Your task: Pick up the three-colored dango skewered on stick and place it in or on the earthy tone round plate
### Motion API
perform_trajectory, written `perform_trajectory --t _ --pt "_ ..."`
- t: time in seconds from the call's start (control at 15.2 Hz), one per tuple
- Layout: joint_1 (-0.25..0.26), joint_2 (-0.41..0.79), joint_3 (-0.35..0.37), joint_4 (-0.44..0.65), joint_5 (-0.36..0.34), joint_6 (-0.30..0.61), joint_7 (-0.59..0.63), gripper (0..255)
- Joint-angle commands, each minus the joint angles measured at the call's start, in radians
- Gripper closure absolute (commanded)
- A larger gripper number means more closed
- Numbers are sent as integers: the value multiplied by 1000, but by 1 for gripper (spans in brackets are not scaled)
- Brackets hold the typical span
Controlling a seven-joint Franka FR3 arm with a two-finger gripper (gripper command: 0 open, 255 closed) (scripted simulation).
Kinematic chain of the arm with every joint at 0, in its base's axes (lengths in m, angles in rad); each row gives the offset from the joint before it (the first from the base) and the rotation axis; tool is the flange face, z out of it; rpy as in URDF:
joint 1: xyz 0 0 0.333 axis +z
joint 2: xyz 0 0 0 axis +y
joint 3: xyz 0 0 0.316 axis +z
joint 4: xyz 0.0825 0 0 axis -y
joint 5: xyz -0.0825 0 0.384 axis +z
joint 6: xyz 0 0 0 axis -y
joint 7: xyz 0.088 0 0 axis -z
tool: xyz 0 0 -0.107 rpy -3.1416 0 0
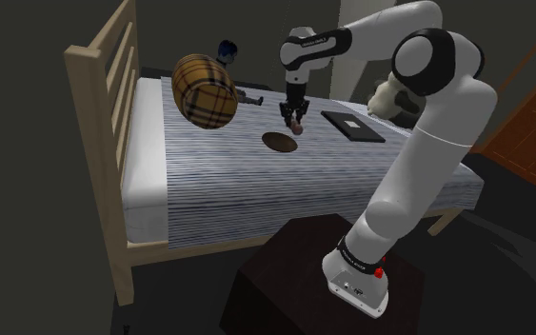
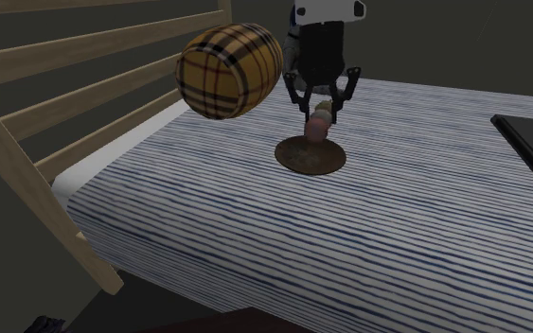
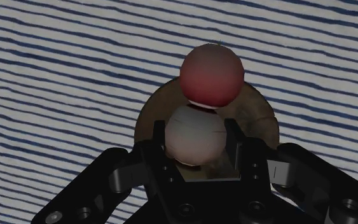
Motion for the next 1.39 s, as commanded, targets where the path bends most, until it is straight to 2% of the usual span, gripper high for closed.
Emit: perform_trajectory --t 0.0,0.92,1.32 --pt "9 45 10 48 18 -7 13 255" --pt "2 120 13 -57 36 171 16 255" --pt "2 120 13 -57 36 171 16 255"
